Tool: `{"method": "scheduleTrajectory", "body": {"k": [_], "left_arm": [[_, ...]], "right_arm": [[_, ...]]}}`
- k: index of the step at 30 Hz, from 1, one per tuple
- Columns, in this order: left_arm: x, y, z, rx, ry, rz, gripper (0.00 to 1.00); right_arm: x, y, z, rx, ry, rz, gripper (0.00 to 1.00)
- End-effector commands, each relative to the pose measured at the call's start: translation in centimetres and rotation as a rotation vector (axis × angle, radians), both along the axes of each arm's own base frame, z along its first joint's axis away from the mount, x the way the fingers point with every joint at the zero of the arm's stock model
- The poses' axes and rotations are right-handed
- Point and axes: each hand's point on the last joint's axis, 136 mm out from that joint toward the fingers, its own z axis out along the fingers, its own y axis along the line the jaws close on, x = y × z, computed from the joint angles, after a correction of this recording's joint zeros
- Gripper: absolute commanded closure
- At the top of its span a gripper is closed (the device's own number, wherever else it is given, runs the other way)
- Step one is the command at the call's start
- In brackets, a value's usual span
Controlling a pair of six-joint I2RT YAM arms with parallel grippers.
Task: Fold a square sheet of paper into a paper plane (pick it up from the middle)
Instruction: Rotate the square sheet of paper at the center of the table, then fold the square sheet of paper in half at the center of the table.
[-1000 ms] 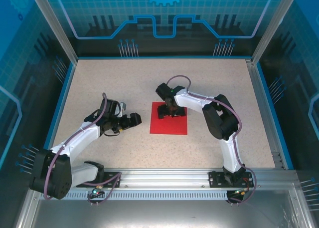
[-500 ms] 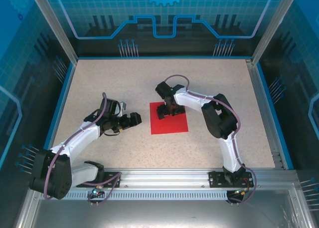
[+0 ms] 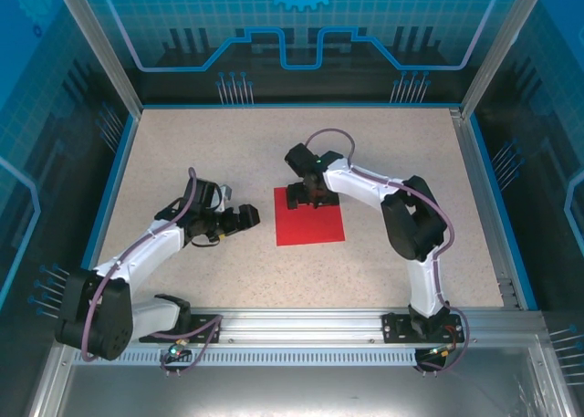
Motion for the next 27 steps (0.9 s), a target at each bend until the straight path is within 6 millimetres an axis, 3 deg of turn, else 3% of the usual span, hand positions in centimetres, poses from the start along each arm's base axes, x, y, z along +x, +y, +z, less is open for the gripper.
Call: {"method": "scheduleTrajectory", "body": {"k": [1, 27], "left_arm": [[0.6, -0.3, 1.1, -0.016, -0.026, -0.031, 0.01], [0.2, -0.3, 0.9, -0.009, -0.022, -0.041, 0.01]], "right_arm": [[-1.2, 0.5, -1.3, -0.022, 0.03, -0.039, 0.06], [-2.3, 0.0, -6.7, -0.108, 0.109, -0.054, 0.07]]}}
